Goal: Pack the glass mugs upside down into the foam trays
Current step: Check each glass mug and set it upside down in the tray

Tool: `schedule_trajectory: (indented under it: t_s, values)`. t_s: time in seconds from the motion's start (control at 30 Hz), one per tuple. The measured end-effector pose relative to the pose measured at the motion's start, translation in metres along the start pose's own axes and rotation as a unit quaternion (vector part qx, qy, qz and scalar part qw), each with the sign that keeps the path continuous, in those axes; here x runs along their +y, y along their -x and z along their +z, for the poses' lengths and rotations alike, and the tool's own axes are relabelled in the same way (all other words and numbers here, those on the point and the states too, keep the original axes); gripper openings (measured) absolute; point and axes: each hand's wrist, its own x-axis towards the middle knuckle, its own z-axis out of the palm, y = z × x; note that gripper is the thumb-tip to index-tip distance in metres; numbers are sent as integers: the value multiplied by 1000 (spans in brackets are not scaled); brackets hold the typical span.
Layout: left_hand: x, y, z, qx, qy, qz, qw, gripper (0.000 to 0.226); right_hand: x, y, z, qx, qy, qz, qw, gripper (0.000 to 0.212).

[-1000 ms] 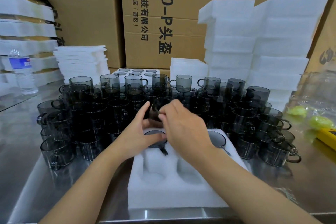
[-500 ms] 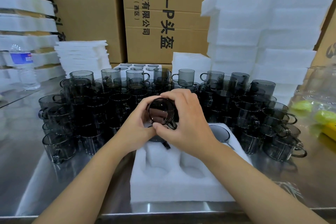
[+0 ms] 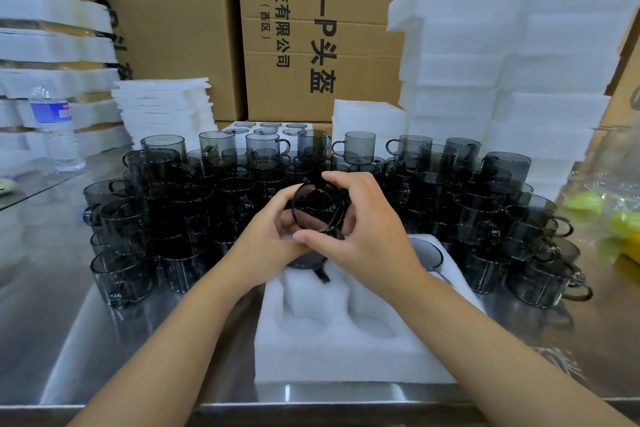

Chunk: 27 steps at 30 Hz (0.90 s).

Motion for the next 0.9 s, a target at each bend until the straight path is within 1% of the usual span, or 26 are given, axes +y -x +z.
schedule_trajectory:
  t_s: [0.23, 0.47, 0.7, 0.9]
  values:
    - [6, 2, 3, 6, -26, -1, 1000, 63, 3, 1, 0, -3, 2, 6, 1000, 74]
    - [6, 1, 5, 16, -20, -15, 1000, 57, 5, 0, 0, -28, 1, 19, 999, 91]
    - [3, 2, 2, 4, -27, -14, 1000, 55, 6, 1, 1, -36, 14, 24, 999, 76]
    - [6, 4, 2, -2, -38, 7, 999, 61, 1, 2, -1, -54, 0, 34, 998, 74]
